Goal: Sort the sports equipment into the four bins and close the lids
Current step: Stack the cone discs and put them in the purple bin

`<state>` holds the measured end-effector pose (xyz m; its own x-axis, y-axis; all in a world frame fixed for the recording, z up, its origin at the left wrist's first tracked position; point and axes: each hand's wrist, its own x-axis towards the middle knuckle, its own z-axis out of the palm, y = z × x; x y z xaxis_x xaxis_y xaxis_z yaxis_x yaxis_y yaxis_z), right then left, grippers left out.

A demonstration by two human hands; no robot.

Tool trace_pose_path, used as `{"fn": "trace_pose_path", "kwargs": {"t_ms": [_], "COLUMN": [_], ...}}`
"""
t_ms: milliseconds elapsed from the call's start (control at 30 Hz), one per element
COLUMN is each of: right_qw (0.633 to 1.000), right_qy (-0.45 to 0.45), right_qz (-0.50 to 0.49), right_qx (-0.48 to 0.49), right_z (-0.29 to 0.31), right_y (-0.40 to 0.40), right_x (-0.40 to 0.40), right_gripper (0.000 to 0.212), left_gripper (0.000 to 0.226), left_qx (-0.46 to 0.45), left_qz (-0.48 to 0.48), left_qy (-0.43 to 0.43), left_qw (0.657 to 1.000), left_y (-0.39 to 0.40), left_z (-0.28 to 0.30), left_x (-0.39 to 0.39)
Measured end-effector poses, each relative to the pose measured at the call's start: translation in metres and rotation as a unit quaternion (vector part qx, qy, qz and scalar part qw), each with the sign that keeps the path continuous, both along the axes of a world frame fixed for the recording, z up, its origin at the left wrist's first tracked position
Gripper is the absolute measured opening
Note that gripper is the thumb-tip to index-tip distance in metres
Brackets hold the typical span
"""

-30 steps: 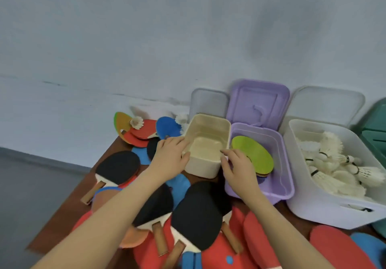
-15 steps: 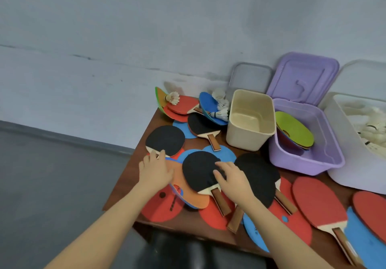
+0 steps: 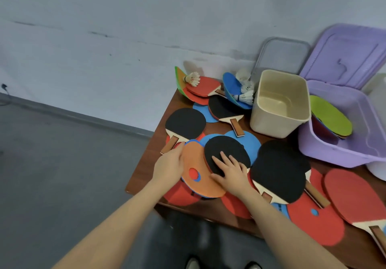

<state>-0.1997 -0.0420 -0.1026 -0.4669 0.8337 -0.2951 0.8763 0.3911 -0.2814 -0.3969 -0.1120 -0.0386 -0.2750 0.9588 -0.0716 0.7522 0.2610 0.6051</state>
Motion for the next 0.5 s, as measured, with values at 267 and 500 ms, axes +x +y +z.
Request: {"fn": "trace_pose_path", "kwargs": {"t_ms": [267, 500], "right_qw": [0.999, 0.994], "right_qy": [-0.003, 0.095], "right_qz": [-0.026, -0.052], "right_qx": [0.033, 0.003], "right_z": [-0.011, 0.009], "right_y": [0.012, 0.005], "right_x": [0.006, -0.004], "right_gripper": [0.056, 0.055], "left_gripper": [0.034, 0.038], "left_qx": [0.085, 0.145], "left_qz": [0.038, 0.073], "left_qy": [-0.001, -0.017], "left_qw": [0.996, 0.987], "left_y": [-0.001, -0.006], "left_z": [0.007, 0.019], "left_x": [-0.015, -0.030]}}
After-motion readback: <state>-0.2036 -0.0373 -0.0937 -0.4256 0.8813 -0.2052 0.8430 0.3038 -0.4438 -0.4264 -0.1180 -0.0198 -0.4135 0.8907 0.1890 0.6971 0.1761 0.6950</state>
